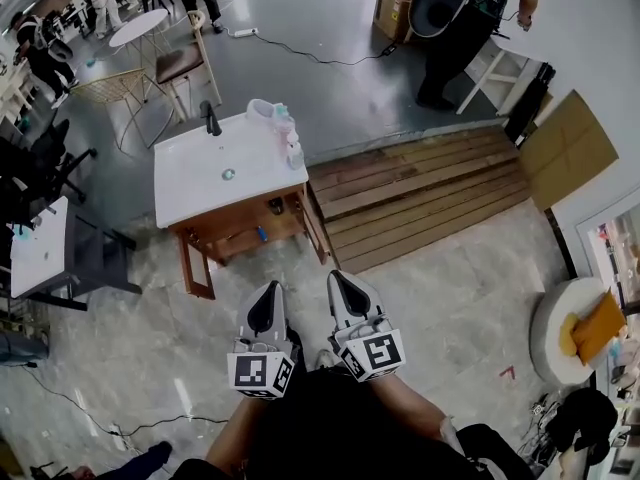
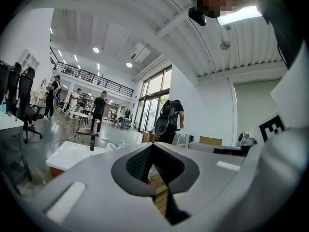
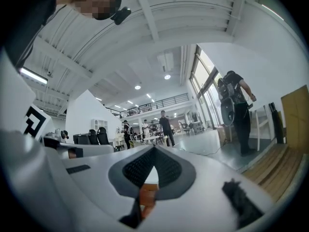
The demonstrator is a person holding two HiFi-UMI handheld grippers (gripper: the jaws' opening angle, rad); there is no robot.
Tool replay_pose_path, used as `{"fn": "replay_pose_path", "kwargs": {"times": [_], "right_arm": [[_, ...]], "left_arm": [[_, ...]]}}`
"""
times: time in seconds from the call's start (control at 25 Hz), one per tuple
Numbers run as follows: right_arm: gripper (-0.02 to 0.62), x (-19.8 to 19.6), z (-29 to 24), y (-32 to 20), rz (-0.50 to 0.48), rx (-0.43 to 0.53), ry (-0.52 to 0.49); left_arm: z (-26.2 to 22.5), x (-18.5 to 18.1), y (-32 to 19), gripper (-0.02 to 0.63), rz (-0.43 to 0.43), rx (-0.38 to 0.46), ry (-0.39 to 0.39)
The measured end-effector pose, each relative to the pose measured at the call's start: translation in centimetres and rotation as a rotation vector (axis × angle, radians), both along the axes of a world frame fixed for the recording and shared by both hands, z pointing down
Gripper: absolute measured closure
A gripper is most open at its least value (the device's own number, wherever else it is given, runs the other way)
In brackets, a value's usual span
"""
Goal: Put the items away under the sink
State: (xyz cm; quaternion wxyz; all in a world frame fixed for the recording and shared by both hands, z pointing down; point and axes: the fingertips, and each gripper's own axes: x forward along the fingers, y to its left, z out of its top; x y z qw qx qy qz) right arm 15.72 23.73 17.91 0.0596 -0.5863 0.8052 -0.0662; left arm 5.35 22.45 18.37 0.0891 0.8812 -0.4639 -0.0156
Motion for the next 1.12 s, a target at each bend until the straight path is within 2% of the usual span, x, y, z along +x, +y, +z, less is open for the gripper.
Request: {"fn": "replay_pose_path", "kwargs": {"times": [0.68, 1.12], "right_arm": [[0.58, -3.4, 0.8, -13.2, 0.041, -0.018, 0.021], [0.58, -5.1, 1.4, -21.4, 0.115, -0.047, 0.047]], "left_arm": [[0.8, -2.8, -13.9, 0.601, 0.051, -0.033, 0.029], [1.0, -4.5, -22.5, 0.601, 0.132, -0.053, 0.042]]}}
